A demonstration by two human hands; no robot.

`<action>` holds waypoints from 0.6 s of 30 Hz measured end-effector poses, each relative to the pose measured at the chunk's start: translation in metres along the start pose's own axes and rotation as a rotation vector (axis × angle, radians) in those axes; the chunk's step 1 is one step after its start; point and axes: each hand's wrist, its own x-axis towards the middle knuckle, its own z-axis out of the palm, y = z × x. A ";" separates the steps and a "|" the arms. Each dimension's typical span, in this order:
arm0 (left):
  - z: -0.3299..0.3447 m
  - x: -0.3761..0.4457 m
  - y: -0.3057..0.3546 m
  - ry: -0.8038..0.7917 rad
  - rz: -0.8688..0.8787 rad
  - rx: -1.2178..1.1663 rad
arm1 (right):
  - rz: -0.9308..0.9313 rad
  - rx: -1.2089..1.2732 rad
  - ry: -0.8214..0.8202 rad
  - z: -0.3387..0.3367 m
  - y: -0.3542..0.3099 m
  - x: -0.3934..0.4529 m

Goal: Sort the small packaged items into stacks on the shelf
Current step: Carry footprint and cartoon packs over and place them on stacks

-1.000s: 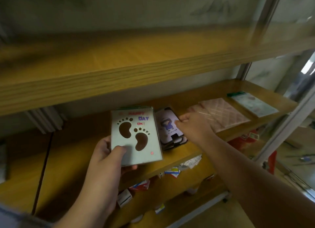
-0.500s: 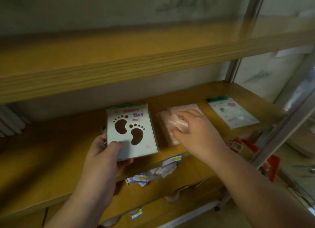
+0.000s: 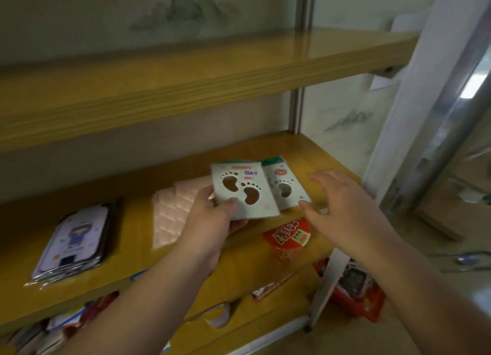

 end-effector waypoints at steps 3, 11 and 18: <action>0.034 0.020 -0.005 -0.020 -0.014 0.056 | 0.003 0.021 -0.007 -0.005 0.021 -0.007; 0.060 0.049 -0.018 0.134 0.144 0.574 | -0.019 0.081 -0.046 -0.004 0.051 -0.014; 0.062 0.030 -0.008 0.027 0.387 0.974 | -0.051 0.097 -0.047 -0.002 0.045 -0.003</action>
